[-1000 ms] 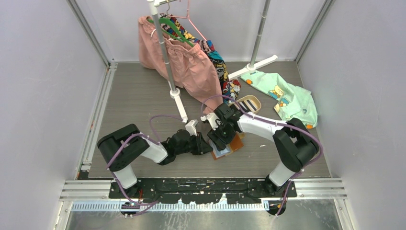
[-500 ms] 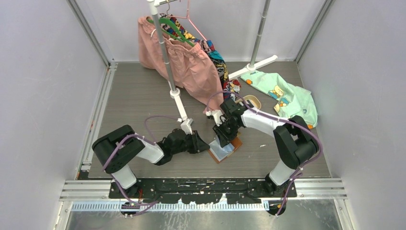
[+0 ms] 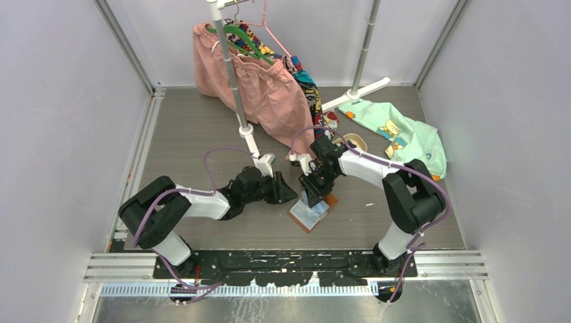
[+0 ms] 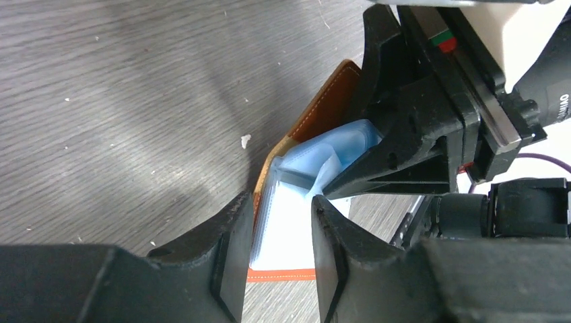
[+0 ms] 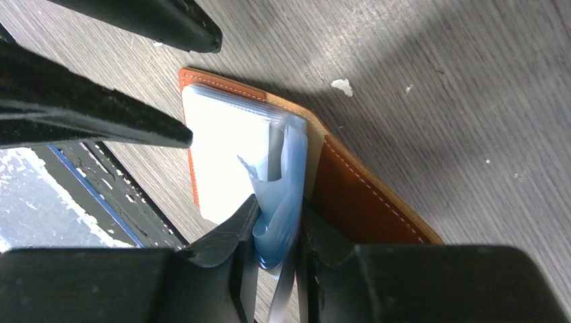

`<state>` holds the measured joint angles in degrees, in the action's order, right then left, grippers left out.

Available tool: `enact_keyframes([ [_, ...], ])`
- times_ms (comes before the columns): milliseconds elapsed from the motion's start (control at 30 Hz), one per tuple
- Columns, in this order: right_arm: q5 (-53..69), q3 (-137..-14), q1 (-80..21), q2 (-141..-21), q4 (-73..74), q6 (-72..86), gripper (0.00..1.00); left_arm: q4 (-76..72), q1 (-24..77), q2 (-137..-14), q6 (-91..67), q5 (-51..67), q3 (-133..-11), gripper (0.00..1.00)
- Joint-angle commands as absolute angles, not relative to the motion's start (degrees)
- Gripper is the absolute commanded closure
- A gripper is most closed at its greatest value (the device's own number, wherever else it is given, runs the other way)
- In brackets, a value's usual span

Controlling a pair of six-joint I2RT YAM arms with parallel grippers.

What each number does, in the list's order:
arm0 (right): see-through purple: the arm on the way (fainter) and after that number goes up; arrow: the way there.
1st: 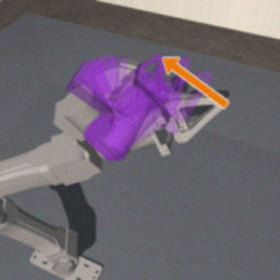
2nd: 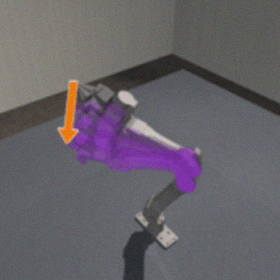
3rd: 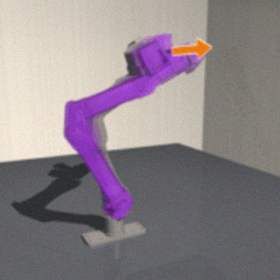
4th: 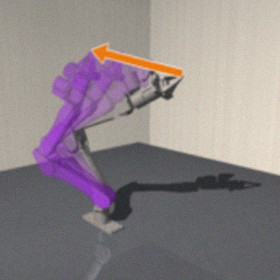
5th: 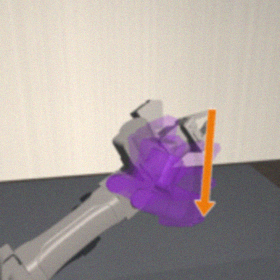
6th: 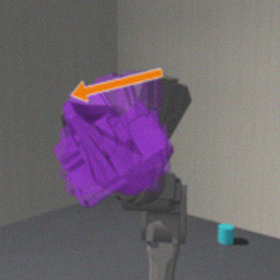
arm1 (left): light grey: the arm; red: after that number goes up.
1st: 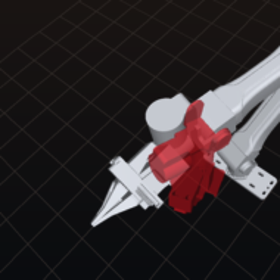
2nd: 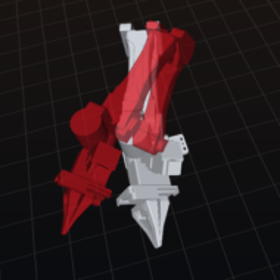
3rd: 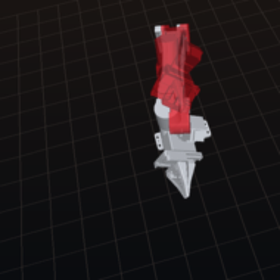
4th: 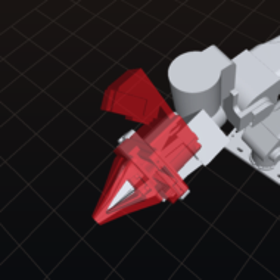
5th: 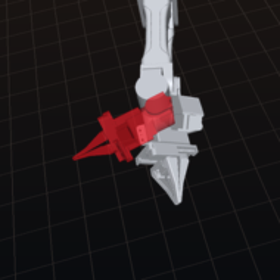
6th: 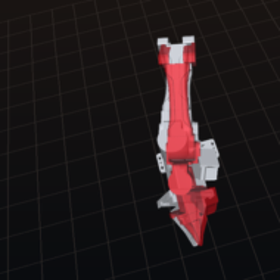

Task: Put the credit cards into the card holder
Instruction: Open the card holder at the center of the board.

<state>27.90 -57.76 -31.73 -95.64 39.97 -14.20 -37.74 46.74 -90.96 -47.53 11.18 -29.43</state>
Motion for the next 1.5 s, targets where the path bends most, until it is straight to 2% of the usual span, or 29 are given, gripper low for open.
enact_keyframes([
  [0,29.8,-60.2,-31.5,-96.0,40.7,-14.5,0.72,-33.7,46.5,-90.6,-44.3,15.7,-32.2,0.61],
  [533,29.7,-60.6,-31.4,-96.7,41.0,-14.6,0.73,-26.4,46.6,-93.1,-43.7,19.1,-35.5,0.59],
  [1033,29.8,-60.6,-31.3,-96.8,41.1,-14.6,0.73,-28.7,46.8,-93.3,-45.5,23.0,-35.9,0.68],
  [1467,31.9,-60.8,-30.3,-96.4,41.4,-14.5,0.73,-33.1,47.0,-95.2,-48.2,25.9,-36.0,0.69],
])
